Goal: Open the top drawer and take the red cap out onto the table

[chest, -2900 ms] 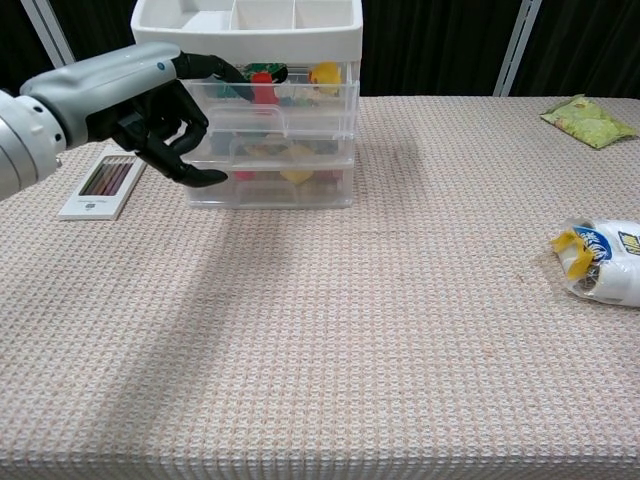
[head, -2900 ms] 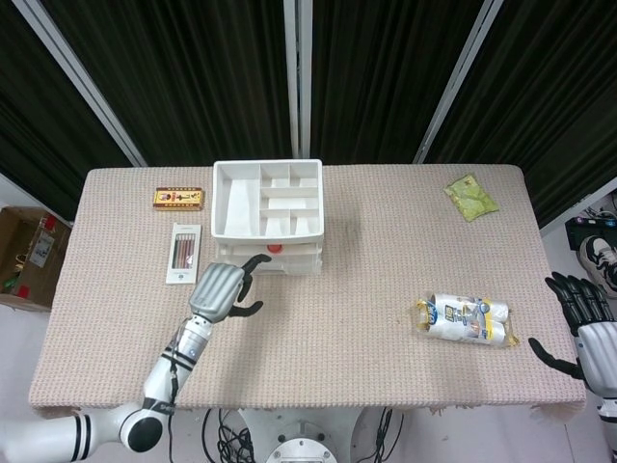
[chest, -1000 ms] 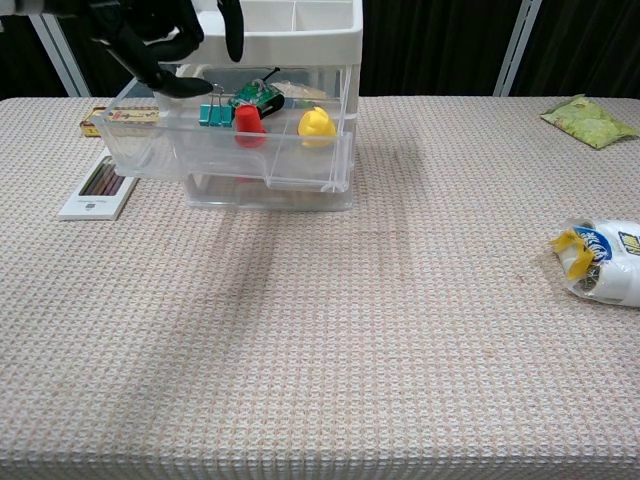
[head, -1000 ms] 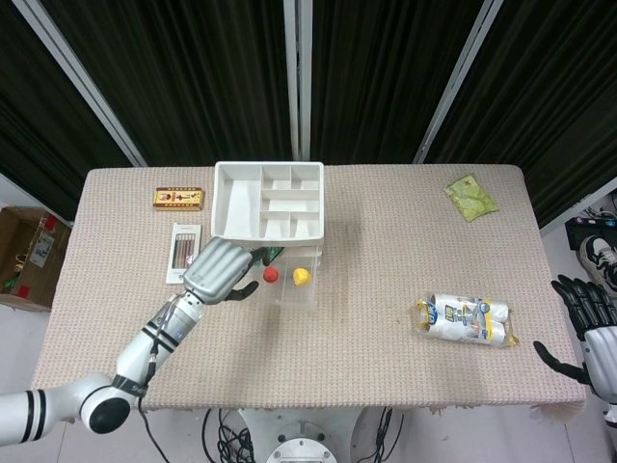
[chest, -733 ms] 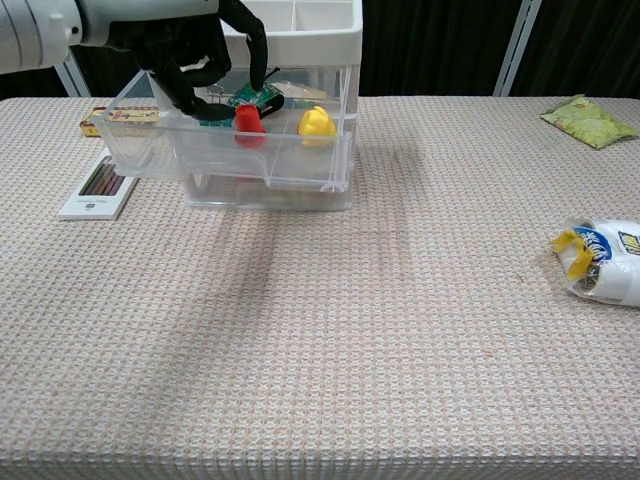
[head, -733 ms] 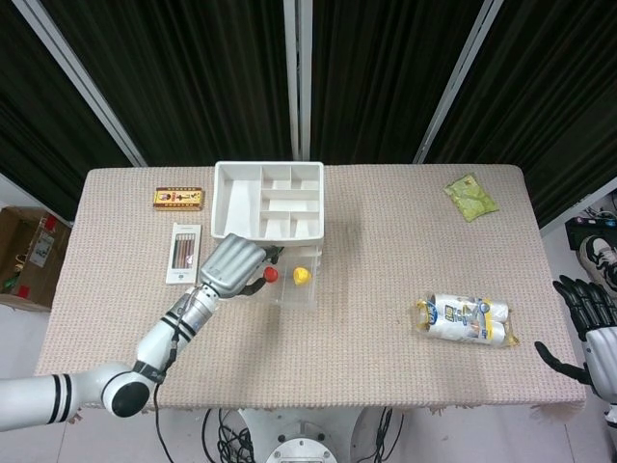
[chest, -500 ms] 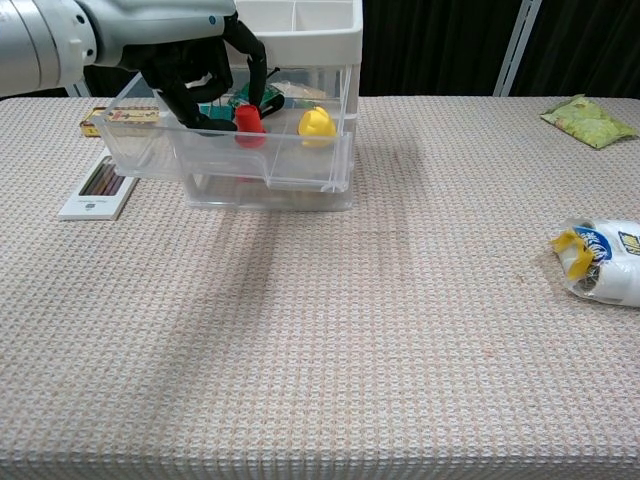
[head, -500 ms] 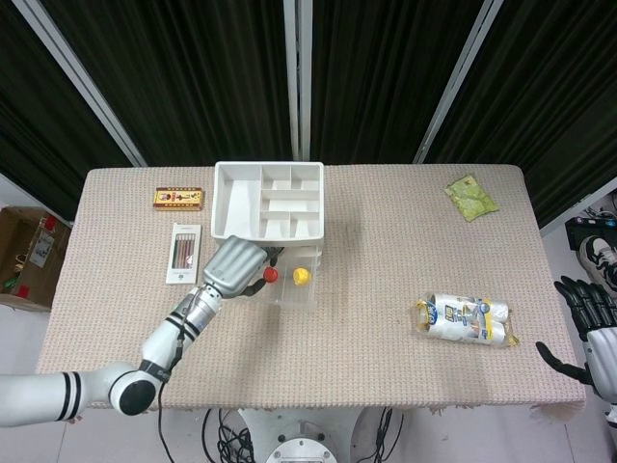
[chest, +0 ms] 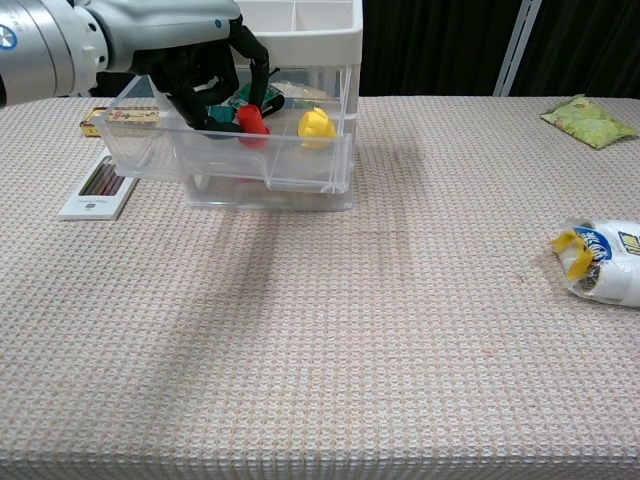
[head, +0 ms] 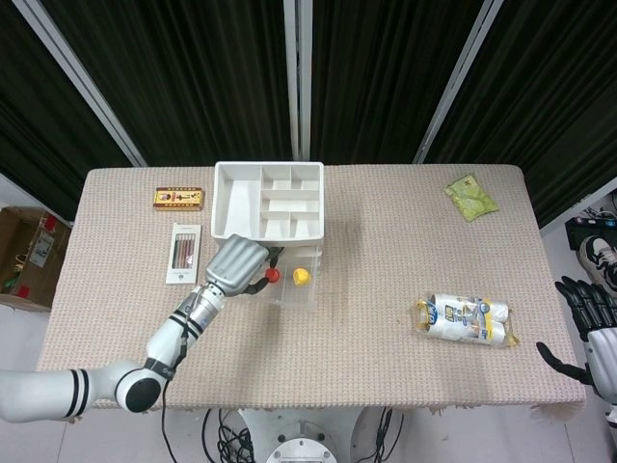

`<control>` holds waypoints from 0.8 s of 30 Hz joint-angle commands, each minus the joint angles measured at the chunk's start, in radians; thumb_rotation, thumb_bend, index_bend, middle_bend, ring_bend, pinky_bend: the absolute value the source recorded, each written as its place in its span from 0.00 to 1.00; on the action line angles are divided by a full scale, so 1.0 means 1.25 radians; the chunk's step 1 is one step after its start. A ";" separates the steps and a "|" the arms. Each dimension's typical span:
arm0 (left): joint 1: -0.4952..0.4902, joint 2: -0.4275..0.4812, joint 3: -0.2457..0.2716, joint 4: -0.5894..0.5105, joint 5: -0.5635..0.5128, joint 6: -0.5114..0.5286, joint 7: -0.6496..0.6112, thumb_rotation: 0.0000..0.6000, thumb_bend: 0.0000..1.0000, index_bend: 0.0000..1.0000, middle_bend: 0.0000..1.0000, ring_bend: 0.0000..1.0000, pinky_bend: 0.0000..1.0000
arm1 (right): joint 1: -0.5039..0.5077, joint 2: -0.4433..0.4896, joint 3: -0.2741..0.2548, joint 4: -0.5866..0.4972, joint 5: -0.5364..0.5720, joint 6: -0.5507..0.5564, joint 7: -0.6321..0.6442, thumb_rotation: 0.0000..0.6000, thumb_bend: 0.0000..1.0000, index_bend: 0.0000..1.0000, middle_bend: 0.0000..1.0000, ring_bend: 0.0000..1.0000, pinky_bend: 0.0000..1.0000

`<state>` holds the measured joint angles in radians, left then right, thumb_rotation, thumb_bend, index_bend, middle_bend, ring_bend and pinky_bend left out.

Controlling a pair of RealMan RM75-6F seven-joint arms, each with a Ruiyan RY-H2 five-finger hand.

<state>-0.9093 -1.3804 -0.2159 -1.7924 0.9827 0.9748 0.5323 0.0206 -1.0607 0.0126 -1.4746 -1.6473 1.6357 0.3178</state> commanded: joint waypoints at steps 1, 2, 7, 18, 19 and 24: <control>0.004 0.006 -0.001 -0.008 0.010 0.008 -0.014 1.00 0.38 0.60 0.84 0.94 1.00 | -0.001 0.000 0.000 -0.001 -0.001 0.001 0.000 1.00 0.18 0.00 0.06 0.00 0.00; 0.007 0.010 -0.003 -0.015 0.013 0.013 -0.023 1.00 0.39 0.60 0.84 0.94 1.00 | -0.001 0.000 0.000 -0.001 -0.001 0.002 0.000 1.00 0.18 0.00 0.06 0.00 0.00; 0.035 0.054 -0.002 -0.075 0.091 0.068 -0.047 1.00 0.38 0.59 0.84 0.94 1.00 | 0.000 0.001 0.001 -0.001 -0.004 0.002 0.000 1.00 0.18 0.00 0.06 0.00 0.00; 0.087 0.072 0.128 -0.163 0.456 0.118 -0.054 1.00 0.38 0.58 0.84 0.93 1.00 | -0.003 -0.005 -0.002 0.004 -0.004 0.003 0.004 1.00 0.18 0.00 0.06 0.00 0.00; 0.083 0.058 0.142 -0.155 0.478 0.103 -0.048 1.00 0.38 0.57 0.84 0.93 1.00 | -0.003 -0.005 -0.002 0.005 -0.005 0.003 0.003 1.00 0.18 0.00 0.06 0.00 0.00; 0.057 -0.027 0.174 -0.075 0.545 0.041 -0.029 1.00 0.38 0.55 0.84 0.93 1.00 | -0.008 -0.007 -0.005 0.009 -0.005 0.007 0.007 1.00 0.18 0.00 0.06 0.00 0.00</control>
<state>-0.8227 -1.3570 -0.0222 -1.9409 1.6201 1.0681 0.4783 0.0113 -1.0699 0.0067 -1.4631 -1.6542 1.6439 0.3262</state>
